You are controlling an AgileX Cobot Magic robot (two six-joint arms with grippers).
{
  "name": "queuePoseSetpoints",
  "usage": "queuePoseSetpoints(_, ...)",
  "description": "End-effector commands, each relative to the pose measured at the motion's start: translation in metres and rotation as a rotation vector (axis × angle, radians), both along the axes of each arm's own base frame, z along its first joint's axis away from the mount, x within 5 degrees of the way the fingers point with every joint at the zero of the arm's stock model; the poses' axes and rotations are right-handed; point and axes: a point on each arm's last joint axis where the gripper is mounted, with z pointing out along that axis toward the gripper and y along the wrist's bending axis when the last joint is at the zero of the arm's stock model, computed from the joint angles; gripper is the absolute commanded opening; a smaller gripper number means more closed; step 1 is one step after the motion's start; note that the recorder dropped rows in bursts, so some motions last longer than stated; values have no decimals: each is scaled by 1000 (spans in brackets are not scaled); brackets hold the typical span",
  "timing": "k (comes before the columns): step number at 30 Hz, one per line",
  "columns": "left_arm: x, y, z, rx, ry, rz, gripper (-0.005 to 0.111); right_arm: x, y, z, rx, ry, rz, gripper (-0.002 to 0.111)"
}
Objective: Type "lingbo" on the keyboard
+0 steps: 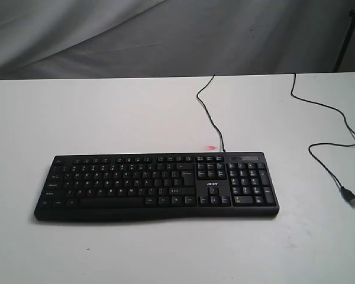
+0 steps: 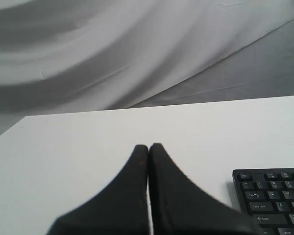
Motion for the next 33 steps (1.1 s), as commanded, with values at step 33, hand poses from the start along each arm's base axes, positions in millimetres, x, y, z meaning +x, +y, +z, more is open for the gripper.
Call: queuePoseSetpoints(33, 0, 0, -2, -4, 4, -4, 1, -17, 6, 59, -4, 96, 56, 0)
